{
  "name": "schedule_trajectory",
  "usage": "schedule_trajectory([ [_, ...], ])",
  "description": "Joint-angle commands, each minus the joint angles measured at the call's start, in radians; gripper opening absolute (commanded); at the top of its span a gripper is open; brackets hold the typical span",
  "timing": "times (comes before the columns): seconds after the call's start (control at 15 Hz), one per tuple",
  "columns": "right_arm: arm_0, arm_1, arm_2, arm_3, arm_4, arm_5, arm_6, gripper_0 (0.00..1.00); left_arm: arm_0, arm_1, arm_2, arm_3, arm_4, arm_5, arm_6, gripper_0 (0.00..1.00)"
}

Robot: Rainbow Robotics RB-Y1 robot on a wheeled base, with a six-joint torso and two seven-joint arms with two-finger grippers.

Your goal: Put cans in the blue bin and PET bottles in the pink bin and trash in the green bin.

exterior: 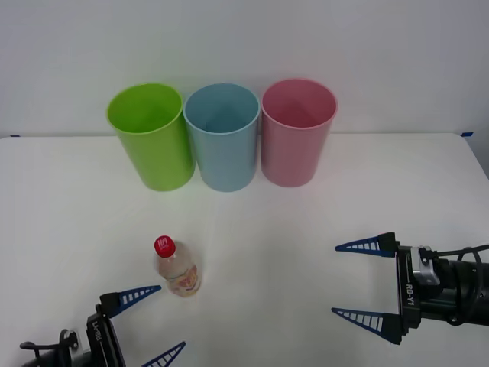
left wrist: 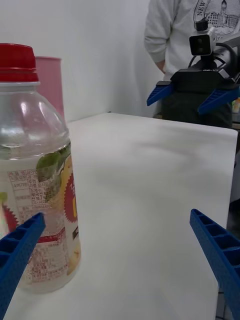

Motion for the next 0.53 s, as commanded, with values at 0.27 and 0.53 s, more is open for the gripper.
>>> schedule_trajectory([
  [0.27, 0.0, 0.0, 0.0, 0.0, 0.0, 0.0, 0.0, 1.0, 0.019, 0.011, 0.067, 0.0, 0.0, 0.0, 0.015, 1.0],
  [0.53, 0.0, 0.0, 0.0, 0.0, 0.0, 0.0, 0.0, 1.0, 0.026, 0.013, 0.12, 0.0, -0.002, -0.002, 0.026, 1.0],
])
